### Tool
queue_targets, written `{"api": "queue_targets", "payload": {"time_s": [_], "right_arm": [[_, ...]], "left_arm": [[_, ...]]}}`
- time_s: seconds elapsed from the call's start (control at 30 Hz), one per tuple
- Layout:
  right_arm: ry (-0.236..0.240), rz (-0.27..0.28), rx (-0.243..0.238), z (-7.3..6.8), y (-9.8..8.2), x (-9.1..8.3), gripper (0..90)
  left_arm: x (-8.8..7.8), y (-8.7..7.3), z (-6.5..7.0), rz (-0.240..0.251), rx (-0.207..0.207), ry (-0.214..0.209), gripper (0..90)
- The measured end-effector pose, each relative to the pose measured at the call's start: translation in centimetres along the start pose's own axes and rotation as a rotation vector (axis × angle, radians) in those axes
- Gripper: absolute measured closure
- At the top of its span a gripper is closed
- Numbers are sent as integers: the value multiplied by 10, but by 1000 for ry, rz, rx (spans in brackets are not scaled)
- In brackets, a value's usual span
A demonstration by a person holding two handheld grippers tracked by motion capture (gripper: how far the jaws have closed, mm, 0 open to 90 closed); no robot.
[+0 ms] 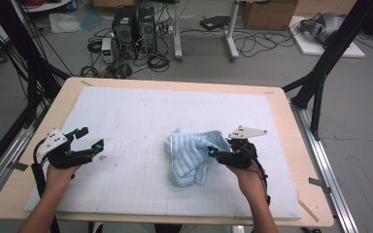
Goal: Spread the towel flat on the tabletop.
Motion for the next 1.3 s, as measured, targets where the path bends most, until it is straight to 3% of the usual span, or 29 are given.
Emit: {"api": "queue_targets", "payload": {"time_s": [0.1, 0.17, 0.27, 0.33, 0.43, 0.5, 0.63, 0.67, 0.7, 0.93, 1.07, 1.1, 1.13, 1.23, 1.3], "right_arm": [[2, 31, -32, -4, 12, 1, 728], [4, 36, -40, -4, 17, 4, 734], [41, 53, -49, -14, 43, 18, 740], [56, 58, -54, -17, 50, 23, 740], [73, 42, -100, -32, 75, 46, 749], [73, 33, -112, -36, 80, 53, 749], [82, 4, -132, -49, 96, 83, 751], [81, -12, -139, -54, 102, 99, 752], [81, -12, -139, -54, 102, 99, 752], [7, -43, -146, -62, 116, 150, 764], [-60, -46, -138, -57, 121, 173, 772], [-99, -31, -130, -53, 125, 180, 774], [-99, -31, -130, -53, 125, 180, 774], [-172, -20, -133, -43, 127, 189, 771], [-161, -26, -98, -38, 124, 194, 724]], "left_arm": [[0, 0, 0, 0, -2, 1, 197], [1, 0, 0, 1, -1, 1, 197], [0, 1, -1, 1, 0, 0, 197], [0, 1, -2, 5, -6, 6, 197], [-2, 2, -6, 9, -7, 19, 197], [-4, 3, -8, 13, -12, 26, 197], [-9, 6, -15, 27, -22, 52, 199], [-10, 7, -18, 32, -25, 61, 199], [-12, 7, -20, 36, -28, 67, 199], [-17, 8, -29, 46, -42, 97, 199], [-18, 8, -31, 43, -40, 106, 199], [-18, 8, -32, 44, -42, 108, 199], [-19, 8, -33, 45, -44, 110, 199], [-20, 7, -34, 43, -48, 114, 199], [-20, 7, -35, 42, -50, 114, 199]]}}
Point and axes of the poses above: each handheld gripper's, and its own axes: x roughly forward along the jaws, y roughly out of its top, z roughly to its right, the point moved 7 cm from there along x, roughly forward along the jaws, and after that the axes turned 3 degrees about z, right-handed, at the moved point
